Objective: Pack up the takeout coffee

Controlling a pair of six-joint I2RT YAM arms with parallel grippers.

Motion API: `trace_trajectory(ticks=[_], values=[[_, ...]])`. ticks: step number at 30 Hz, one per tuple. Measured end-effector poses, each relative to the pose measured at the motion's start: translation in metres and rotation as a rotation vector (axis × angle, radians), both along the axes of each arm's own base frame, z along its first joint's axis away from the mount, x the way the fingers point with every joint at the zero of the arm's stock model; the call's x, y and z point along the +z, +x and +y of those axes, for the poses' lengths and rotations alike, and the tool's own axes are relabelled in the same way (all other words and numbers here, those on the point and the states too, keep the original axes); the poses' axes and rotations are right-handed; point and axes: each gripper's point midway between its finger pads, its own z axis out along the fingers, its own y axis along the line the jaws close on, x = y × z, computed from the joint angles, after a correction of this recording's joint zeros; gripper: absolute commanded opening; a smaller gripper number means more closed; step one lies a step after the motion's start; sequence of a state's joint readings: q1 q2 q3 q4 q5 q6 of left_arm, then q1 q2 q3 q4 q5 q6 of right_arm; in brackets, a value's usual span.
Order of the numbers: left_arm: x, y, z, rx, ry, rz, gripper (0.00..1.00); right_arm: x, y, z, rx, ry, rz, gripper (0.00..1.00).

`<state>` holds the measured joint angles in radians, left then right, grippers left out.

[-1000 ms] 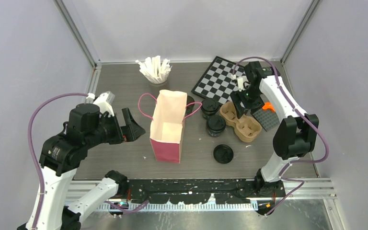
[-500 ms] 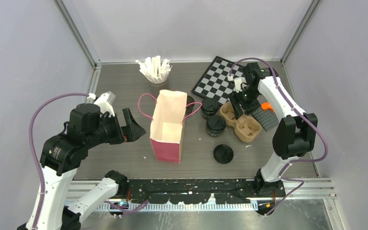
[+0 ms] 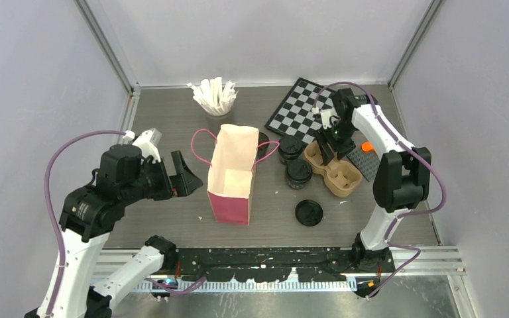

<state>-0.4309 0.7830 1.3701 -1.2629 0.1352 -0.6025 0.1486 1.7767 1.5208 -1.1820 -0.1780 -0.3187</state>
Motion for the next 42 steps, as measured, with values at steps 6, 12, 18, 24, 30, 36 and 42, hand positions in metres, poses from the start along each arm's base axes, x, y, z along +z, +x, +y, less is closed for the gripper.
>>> trace_trajectory(ticks=[6,12,18,24,30,36,42], values=[[0.001,0.007,-0.003,0.0,-0.006,-0.011,1.0,-0.015,0.002,-0.002,-0.001,-0.017,0.039,0.56],[-0.001,0.013,-0.006,-0.001,-0.006,-0.01,1.0,-0.02,0.0,-0.002,0.0,-0.019,0.049,0.56],[-0.003,0.012,-0.005,-0.001,-0.002,-0.009,1.0,-0.023,-0.001,-0.004,-0.001,-0.028,0.051,0.54],[-0.003,0.012,-0.005,-0.005,0.002,-0.011,1.0,-0.023,0.0,-0.005,-0.001,-0.038,0.045,0.51],[-0.004,0.013,-0.006,-0.005,0.005,-0.007,1.0,-0.024,0.002,-0.006,-0.002,-0.043,0.038,0.51],[-0.004,0.013,-0.005,-0.004,0.005,-0.007,1.0,-0.024,0.004,-0.006,-0.003,-0.043,0.028,0.51],[-0.004,0.012,-0.004,0.002,0.008,-0.013,1.0,-0.024,0.005,-0.007,-0.004,-0.048,0.024,0.53]])
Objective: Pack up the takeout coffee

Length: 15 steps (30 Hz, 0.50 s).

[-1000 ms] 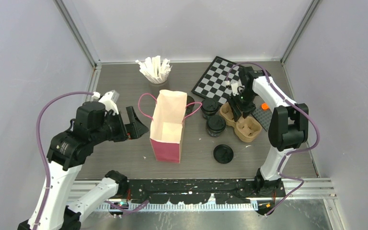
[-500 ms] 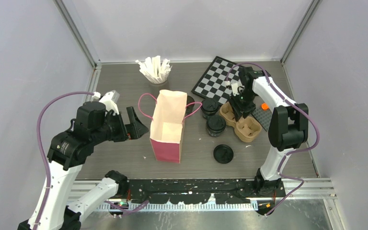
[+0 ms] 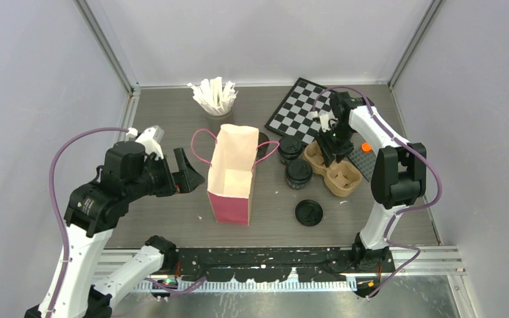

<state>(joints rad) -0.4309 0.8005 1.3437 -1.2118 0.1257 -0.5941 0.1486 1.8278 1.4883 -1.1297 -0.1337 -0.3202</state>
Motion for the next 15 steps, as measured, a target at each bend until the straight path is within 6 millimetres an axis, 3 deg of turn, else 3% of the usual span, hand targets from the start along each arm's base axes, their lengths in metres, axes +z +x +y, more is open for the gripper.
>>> trace_trajectory(ticks=[10,15], values=[[0.0019,-0.0038,0.0023,0.003,-0.004,-0.012,1.0,-0.0031,-0.0035,-0.0008,-0.001,-0.004,0.012,0.52],[0.0033,-0.0054,0.0043,0.008,-0.004,-0.023,1.0,-0.0033,-0.0038,-0.0007,-0.003,-0.004,0.014,0.43]])
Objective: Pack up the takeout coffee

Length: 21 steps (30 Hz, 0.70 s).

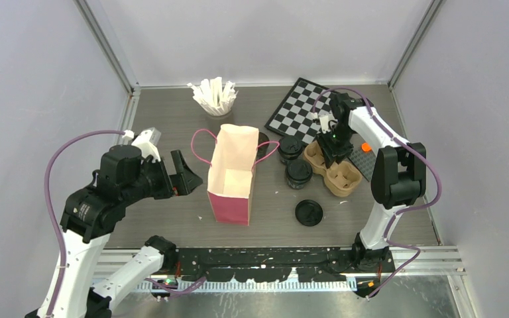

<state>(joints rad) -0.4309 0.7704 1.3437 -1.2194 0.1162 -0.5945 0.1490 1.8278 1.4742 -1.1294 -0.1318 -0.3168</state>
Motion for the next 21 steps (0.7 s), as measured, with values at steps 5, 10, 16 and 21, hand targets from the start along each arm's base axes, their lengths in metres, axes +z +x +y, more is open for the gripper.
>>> trace_trajectory(ticks=[5,10,16,21], values=[[0.0,0.0,0.0,0.002,0.002,0.001,1.0,0.0,-0.001,0.0,0.001,0.0,0.003,0.43],[-0.002,0.001,0.004,0.019,0.015,0.002,1.0,0.004,0.0,0.0,0.0,-0.003,0.003,0.43],[-0.007,0.004,0.016,0.075,0.061,0.003,1.0,0.012,0.002,0.0,-0.008,-0.007,-0.007,0.43],[-0.005,0.007,0.022,0.107,0.079,-0.014,1.0,0.016,0.002,0.001,-0.021,-0.01,-0.006,0.43]])
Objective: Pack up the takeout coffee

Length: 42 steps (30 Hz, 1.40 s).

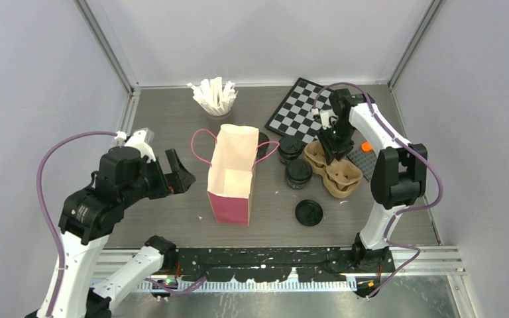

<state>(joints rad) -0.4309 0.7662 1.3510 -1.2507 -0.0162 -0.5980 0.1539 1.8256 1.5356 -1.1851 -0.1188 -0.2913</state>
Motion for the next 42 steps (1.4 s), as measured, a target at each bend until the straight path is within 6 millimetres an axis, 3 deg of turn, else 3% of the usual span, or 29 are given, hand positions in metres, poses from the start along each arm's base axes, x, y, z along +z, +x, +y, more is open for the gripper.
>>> trace_trajectory(ticks=[8,17,22,27,29,33,36,39,42], values=[[0.001,0.0,0.0,-0.004,-0.001,-0.006,0.96,0.018,0.002,0.002,-0.035,-0.004,-0.026,0.42],[0.016,0.005,-0.009,-0.009,-0.046,-0.015,0.9,0.069,0.018,0.01,-0.122,-0.01,-0.162,0.44],[0.031,0.01,-0.013,-0.008,-0.081,-0.061,0.87,0.121,0.039,0.02,-0.235,0.031,-0.313,0.44],[0.045,0.02,-0.014,0.029,-0.103,-0.077,0.88,0.196,0.053,0.042,-0.294,0.12,-0.505,0.44],[0.054,0.027,-0.016,0.036,-0.106,-0.082,0.89,0.227,0.047,0.067,-0.265,0.188,-0.572,0.44],[0.063,0.036,-0.018,0.046,-0.106,-0.098,0.89,0.263,0.014,0.126,-0.157,0.329,-0.614,0.46],[0.06,0.037,-0.018,0.05,-0.099,-0.09,0.89,0.266,-0.007,0.141,-0.129,0.36,-0.608,0.5],[0.056,0.034,-0.017,0.052,-0.1,-0.083,0.89,0.248,-0.007,0.115,-0.203,0.268,-0.61,0.58],[0.052,0.028,-0.016,0.042,-0.11,-0.079,0.89,0.227,0.011,0.089,-0.299,0.172,-0.588,0.63]])
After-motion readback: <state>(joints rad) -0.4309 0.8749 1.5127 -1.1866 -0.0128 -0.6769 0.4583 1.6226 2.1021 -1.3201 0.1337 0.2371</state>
